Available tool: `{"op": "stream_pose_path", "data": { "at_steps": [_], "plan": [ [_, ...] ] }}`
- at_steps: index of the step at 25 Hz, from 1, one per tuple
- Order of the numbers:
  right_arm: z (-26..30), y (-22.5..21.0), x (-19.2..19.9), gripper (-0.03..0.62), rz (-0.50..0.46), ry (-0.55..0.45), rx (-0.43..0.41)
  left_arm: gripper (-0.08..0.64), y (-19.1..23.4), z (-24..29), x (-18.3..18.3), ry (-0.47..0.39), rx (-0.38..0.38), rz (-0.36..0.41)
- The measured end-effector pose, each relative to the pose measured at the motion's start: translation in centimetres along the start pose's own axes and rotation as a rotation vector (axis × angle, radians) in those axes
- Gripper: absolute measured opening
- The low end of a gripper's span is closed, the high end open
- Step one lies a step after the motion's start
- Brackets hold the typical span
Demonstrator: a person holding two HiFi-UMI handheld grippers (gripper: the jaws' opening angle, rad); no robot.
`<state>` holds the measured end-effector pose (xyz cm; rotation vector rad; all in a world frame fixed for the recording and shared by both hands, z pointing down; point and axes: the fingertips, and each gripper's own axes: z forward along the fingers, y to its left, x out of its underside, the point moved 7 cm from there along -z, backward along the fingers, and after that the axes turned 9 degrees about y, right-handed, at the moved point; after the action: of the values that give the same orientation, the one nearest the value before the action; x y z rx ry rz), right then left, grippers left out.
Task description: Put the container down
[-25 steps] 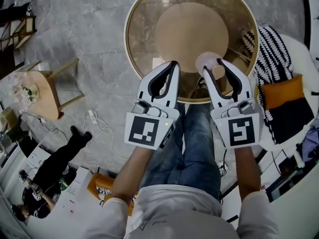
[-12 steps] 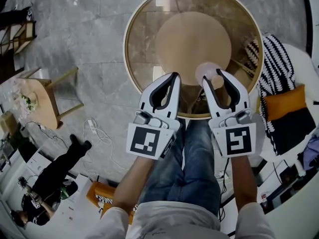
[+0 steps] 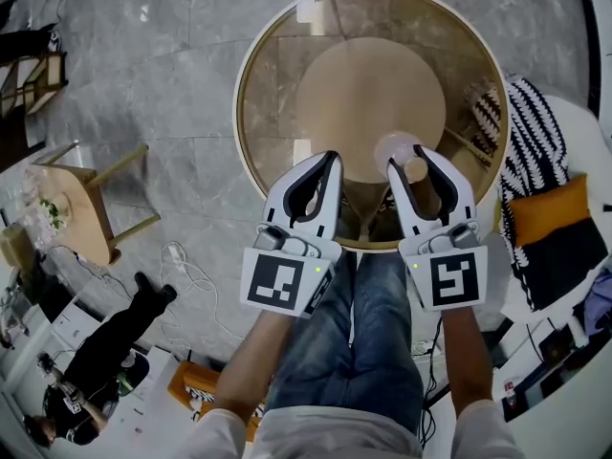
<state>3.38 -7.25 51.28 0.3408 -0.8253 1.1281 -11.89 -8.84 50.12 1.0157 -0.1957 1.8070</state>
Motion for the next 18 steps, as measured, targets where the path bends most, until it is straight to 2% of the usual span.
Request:
{"op": "stream_pose_path", "data": {
  "at_steps": [18],
  "plan": [
    [4.6, -1.9, 1.5, 0.144, -0.014, 0.021, 0.006, 0.017, 2.3, 4.3, 0.9, 0.032, 0.008, -0.011]
  ]
}}
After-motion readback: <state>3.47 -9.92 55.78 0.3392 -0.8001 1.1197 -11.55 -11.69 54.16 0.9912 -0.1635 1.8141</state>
